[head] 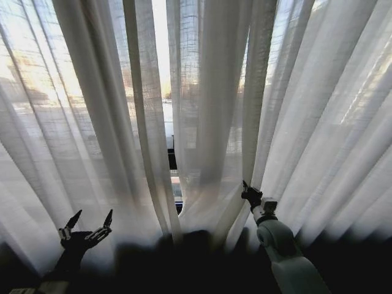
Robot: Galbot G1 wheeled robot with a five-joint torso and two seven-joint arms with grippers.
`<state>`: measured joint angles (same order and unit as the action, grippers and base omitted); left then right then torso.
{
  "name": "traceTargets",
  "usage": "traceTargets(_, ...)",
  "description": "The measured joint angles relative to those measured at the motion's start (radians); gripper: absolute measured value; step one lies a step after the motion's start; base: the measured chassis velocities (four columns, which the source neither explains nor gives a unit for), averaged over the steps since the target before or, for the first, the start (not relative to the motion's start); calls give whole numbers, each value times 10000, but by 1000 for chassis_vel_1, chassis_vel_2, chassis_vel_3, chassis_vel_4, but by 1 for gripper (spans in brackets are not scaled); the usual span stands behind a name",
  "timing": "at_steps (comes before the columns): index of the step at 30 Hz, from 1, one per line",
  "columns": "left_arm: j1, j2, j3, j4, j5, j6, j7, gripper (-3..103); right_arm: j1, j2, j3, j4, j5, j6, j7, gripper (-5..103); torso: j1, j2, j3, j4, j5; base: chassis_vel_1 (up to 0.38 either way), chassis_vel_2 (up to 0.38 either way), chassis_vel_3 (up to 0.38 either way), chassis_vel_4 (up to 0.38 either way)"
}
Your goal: Open the curtains by pulling them apart, changing their state from closed to fully open.
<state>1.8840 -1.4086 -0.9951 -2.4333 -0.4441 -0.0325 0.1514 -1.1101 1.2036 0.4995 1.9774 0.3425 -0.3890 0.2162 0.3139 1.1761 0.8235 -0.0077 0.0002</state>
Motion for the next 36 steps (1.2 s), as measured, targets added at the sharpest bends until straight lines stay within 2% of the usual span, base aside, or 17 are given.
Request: traceTargets(36,265,-261,14,-256,92,-174,30,100,-37,-61,365,-48,241,31,4,0,1,0,1,-3,2,-331,-376,328,375)
